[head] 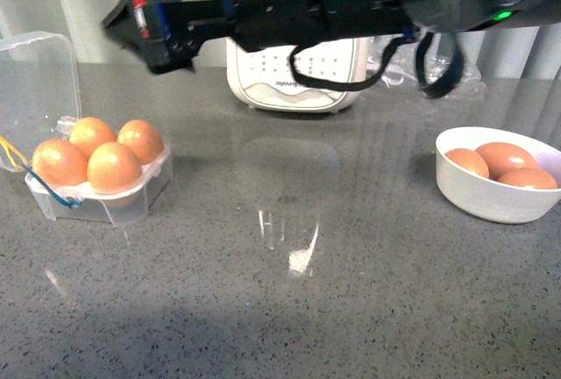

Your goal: Put egg into box

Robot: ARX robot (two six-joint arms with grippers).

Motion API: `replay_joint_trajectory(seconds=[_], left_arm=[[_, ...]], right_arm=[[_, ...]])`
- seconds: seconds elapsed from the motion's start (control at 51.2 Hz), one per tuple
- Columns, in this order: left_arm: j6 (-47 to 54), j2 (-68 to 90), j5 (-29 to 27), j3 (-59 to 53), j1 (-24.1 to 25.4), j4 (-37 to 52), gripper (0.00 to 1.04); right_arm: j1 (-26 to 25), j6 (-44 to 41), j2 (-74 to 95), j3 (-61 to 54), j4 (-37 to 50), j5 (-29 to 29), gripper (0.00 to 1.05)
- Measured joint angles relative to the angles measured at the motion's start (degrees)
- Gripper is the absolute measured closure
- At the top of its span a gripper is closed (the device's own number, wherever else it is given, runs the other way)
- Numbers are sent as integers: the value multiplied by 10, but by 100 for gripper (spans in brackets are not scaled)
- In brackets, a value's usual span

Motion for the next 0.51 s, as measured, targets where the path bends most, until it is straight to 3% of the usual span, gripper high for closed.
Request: replay_joint_trajectory(seconds=[0.156, 0.313, 0.332, 0.371, 0.391, 0.41, 0.43, 0.508], left_arm=[[0, 0, 0, 0, 0, 0, 7], [0, 0, 0, 0, 0, 0, 7], [0, 0, 0, 0, 0, 0, 7], [0, 0, 0, 0, 0, 0, 7], [0, 0, 0, 0, 0, 0, 7], [0, 0, 1, 0, 0, 0, 7], [0, 0, 1, 0, 0, 0, 7], [0, 0, -2, 0, 0, 0, 7]], right_arm=[[-29, 71, -63, -71, 24, 115, 7], [-41, 111, -87, -100, 29, 143, 7], [-37, 109, -89, -106, 44, 168, 9], [-31, 96, -94, -125, 83, 264, 14], [-29, 84, -102, -148, 117, 341, 18], [-29, 82, -104, -153, 123, 357, 19], [-28, 74, -115, -179, 151, 420, 24], [-31, 59, -149, -247, 198, 525, 34]])
